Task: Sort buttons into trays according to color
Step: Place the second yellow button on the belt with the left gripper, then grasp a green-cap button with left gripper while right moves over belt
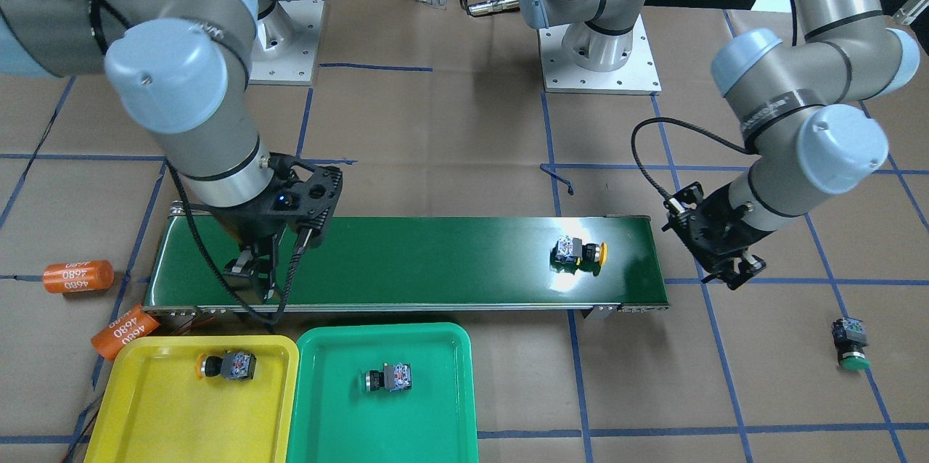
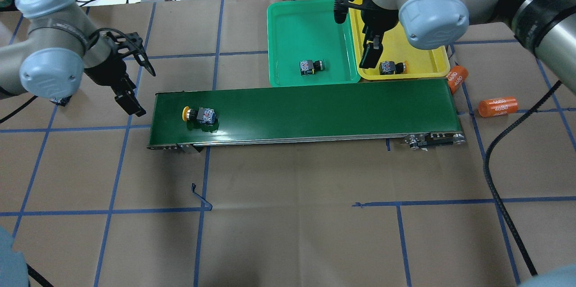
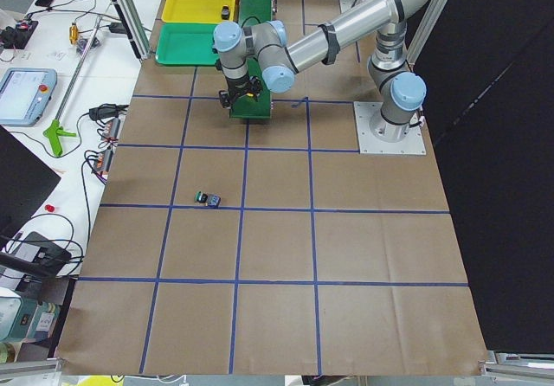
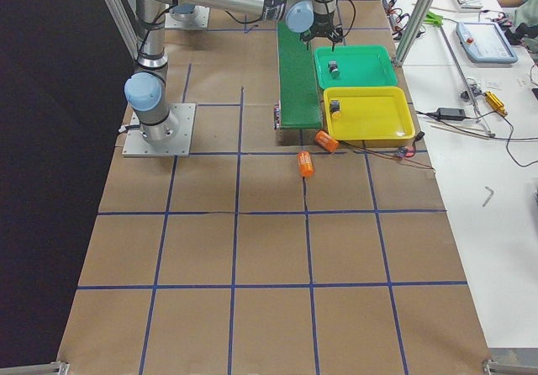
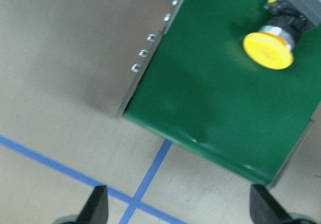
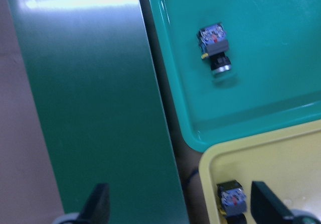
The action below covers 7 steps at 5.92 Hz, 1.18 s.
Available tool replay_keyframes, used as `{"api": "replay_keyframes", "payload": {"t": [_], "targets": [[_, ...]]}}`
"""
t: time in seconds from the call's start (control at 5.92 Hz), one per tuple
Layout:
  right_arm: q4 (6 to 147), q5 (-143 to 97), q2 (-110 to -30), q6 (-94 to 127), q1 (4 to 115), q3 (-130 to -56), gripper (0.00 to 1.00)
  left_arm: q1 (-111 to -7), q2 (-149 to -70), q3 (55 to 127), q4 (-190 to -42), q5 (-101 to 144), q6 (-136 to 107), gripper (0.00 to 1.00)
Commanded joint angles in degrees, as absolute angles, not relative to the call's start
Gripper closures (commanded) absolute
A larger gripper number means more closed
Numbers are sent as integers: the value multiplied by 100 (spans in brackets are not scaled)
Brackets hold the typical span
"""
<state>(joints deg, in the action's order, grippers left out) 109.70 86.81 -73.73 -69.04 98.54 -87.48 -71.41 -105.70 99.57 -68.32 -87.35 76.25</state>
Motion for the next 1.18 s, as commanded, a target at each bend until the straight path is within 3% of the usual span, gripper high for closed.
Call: {"api": "replay_keyframes", "payload": {"t": [0.0, 0.17, 0.68, 1.01], "targets": [[10776, 8701, -7523, -6284, 10344, -8780, 0, -6437, -10800, 9555, -6856, -8534, 6879, 2], [10706, 8666, -7523, -6389, 10380, -8859, 0, -6033, -11132, 9406, -6751, -8525, 6769, 2], [10723, 8719, -7515, -7756, 10485, -8965, 0, -5722, -12423, 8037, -6358, -9363, 6383, 2], [10810, 8631, -7523, -8121, 10494, -9017, 0, -5600, -12926, 7892, -5866, -9404, 6189, 2]]}}
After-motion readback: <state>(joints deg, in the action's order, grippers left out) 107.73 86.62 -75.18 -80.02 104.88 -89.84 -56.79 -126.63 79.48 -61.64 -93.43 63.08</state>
